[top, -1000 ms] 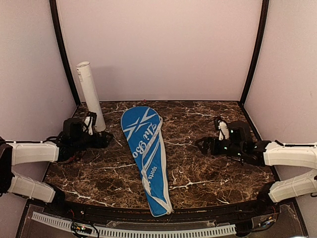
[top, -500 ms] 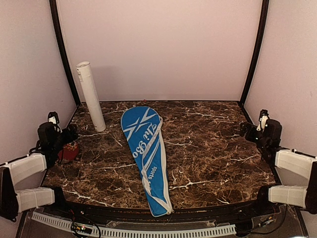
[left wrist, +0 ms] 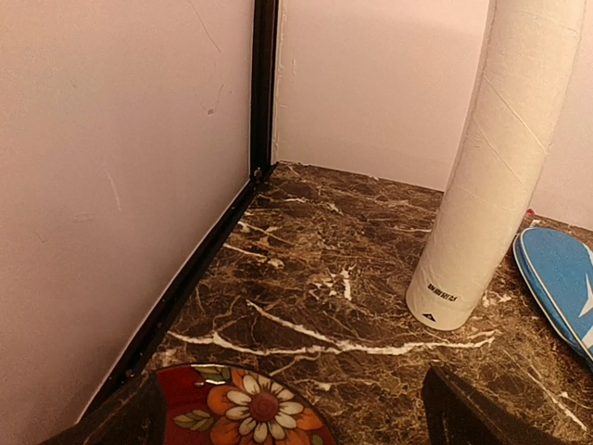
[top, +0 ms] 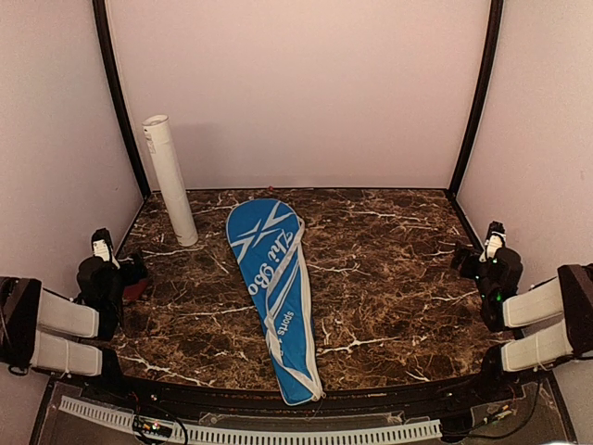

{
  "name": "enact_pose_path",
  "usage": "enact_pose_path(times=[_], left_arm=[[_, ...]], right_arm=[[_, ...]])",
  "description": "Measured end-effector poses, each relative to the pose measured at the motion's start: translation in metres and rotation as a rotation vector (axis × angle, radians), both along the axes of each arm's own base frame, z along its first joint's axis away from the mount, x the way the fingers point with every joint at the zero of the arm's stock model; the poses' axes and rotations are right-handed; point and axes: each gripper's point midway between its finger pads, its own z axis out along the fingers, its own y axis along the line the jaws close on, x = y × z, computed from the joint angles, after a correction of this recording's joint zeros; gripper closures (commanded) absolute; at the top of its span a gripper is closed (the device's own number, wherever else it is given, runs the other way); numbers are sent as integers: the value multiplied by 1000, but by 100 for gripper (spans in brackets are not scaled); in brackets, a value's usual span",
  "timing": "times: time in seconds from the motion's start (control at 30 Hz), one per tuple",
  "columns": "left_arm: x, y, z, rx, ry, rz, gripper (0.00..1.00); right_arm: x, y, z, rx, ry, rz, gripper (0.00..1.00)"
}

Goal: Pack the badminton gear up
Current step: Reset both arms

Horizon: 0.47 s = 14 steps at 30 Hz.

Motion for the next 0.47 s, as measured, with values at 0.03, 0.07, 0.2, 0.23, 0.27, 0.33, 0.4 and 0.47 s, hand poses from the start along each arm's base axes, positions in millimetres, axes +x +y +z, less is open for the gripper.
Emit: enact_pose_path(times=[0.03, 0.07, 0.2, 0.23, 0.27, 0.33, 0.4, 0.47], left_arm=[[4, -1, -2, 6, 1, -6, 1], [6, -2, -4, 11, 2, -15, 1], [17, -5, -2, 35, -15, -43, 1], [19, -5, 0, 37, -22, -46, 1], [22, -6, 4, 39, -32, -48, 1], [26, -5, 12, 43, -56, -49, 1], [28, -6, 17, 48, -70, -52, 1], [28, -6, 18, 51, -75, -56, 1]], right_arm=[[3, 0, 2, -3, -8, 1, 0], [5, 0, 4, -6, -17, 2, 0], [12, -2, 18, -18, -65, 0, 0], [13, -2, 20, -21, -71, -1, 0], [14, -3, 22, -22, -78, -3, 0], [15, -4, 24, -25, -84, -3, 0], [15, -3, 23, -27, -84, -1, 0], [15, -3, 23, -28, -83, 1, 0]])
